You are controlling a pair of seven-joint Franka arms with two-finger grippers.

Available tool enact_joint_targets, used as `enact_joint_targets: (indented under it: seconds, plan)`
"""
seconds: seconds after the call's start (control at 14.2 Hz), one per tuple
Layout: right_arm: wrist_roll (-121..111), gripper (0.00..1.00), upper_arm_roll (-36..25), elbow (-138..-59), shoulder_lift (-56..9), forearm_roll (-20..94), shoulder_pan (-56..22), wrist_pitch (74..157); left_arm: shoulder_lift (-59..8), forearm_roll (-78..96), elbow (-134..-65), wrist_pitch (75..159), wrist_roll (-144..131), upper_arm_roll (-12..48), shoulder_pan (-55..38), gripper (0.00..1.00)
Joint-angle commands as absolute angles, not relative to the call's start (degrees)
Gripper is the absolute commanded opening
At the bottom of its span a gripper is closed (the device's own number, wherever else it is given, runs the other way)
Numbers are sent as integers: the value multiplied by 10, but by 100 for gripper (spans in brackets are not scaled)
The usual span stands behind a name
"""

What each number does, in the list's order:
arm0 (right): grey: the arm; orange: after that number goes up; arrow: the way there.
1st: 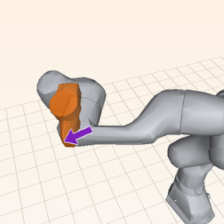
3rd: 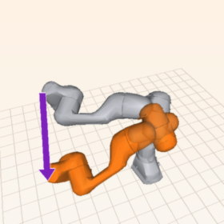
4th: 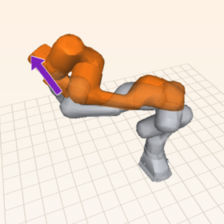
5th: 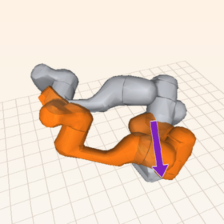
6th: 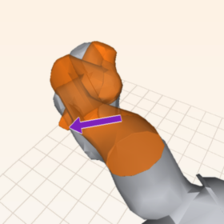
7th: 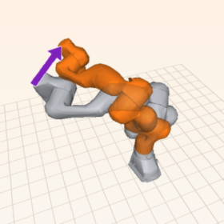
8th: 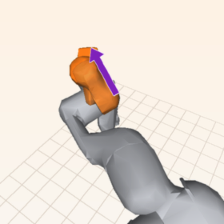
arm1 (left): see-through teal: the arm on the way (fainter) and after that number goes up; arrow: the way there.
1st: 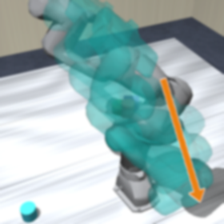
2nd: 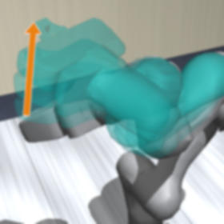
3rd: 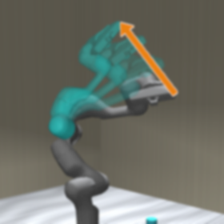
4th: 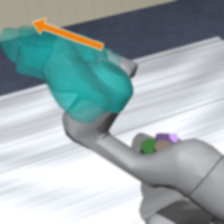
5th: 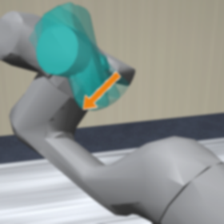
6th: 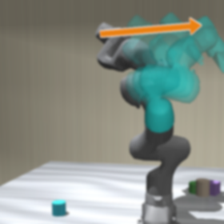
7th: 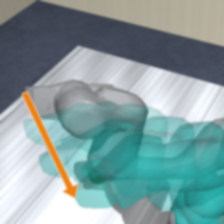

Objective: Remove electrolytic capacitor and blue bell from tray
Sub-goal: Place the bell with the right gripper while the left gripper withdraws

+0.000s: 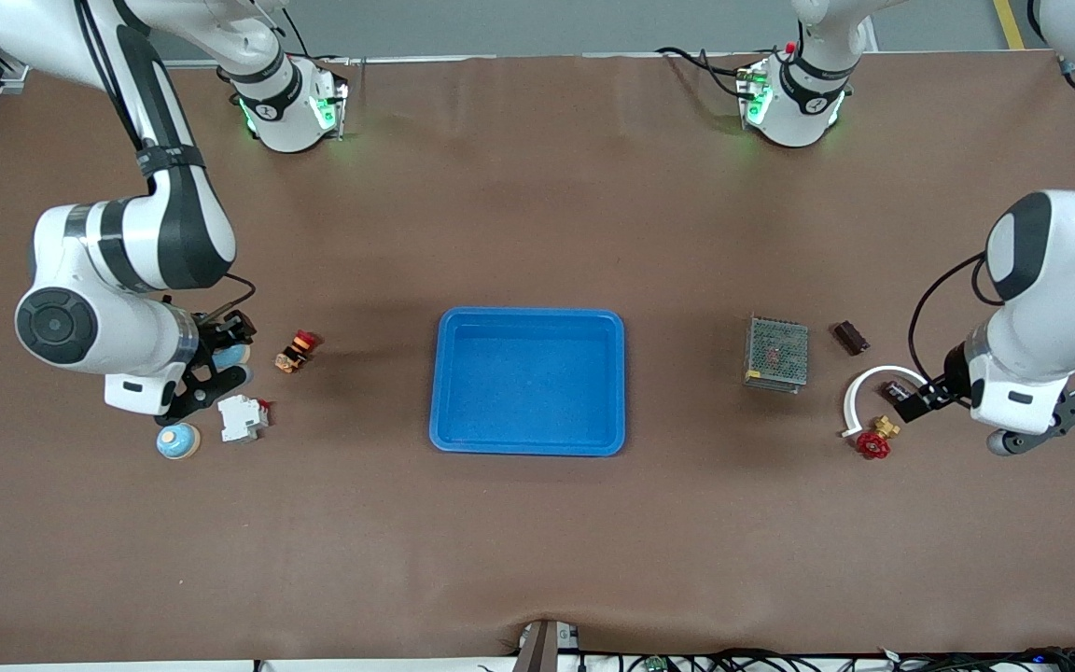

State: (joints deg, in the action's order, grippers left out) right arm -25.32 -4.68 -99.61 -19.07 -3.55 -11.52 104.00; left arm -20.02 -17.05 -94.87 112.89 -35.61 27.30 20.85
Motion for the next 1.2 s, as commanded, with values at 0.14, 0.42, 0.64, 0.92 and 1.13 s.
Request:
enact_joint_targets:
  seconds: [0.14,0.42,0.64,0.92,1.13]
  plan:
    - [-323,35,-40,-1164,-95,-58,-88,1176,-181,-176,-860,991,-316,338,211,100]
    - [-343,34,-40,-1268,-74,-58,-66,1294,-154,-171,-825,952,-293,366,215,100]
    - [-367,34,-39,-1310,-80,-58,-42,1360,-146,-170,-823,941,-287,382,217,100]
    - [-388,34,-39,-1354,-99,-58,-22,1453,-128,-162,-812,923,-201,387,223,100]
    - [-388,34,-39,-1361,-138,-58,-22,1505,-98,-138,-814,909,-181,367,213,100]
